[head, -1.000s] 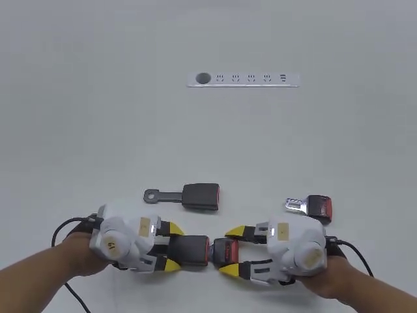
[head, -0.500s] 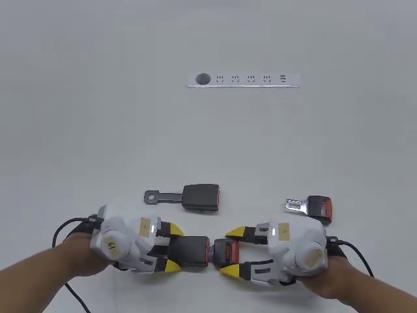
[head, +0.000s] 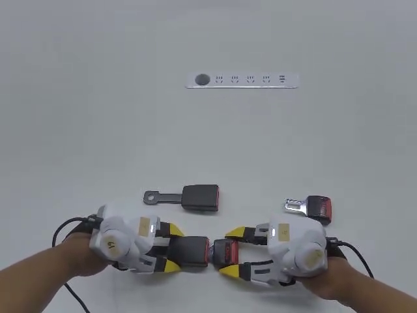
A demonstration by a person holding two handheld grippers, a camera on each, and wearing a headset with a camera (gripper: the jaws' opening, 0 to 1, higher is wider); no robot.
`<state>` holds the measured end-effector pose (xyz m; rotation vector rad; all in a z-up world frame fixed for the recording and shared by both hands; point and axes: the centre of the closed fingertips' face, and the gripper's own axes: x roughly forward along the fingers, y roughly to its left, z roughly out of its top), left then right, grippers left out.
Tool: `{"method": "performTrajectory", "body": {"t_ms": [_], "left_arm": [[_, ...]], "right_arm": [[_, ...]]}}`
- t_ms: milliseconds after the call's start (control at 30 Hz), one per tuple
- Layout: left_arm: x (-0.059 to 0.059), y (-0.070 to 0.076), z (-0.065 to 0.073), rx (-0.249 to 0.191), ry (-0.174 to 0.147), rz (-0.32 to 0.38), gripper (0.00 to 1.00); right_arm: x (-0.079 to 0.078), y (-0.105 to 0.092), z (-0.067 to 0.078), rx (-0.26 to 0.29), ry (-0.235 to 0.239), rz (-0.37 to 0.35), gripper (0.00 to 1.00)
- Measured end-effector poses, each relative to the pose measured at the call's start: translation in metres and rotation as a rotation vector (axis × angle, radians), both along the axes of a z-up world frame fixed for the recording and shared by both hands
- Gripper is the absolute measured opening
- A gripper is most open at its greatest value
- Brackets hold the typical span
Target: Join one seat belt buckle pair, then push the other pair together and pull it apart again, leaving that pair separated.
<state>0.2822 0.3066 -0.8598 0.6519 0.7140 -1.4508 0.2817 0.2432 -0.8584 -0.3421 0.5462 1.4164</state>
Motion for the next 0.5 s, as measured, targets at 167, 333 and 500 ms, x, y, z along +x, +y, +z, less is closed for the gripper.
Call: {"method": "performTrajectory", "body": {"t_ms": [167,333,500], "left_arm": [[0.0001,0.0002,-0.0002,0.000,0.000,-0.001,0.32],[0.0001,-0.0002,-0.0002,0.002,0.001,-0.001,0.32],[0.0002,-0.0001,-0.0003,0.002,0.003,0.002,0.32]], "right_arm": [[-0.0001,0.0000,0.0001,0.002,-0.001,-0.001,0.35],[0.0001,-0.0003,-0.0005,0.005,-0.004,-0.008,0.35],[-0.0001,-0.0003,0.0000,0.005,-0.004,-0.009,0.35]]}}
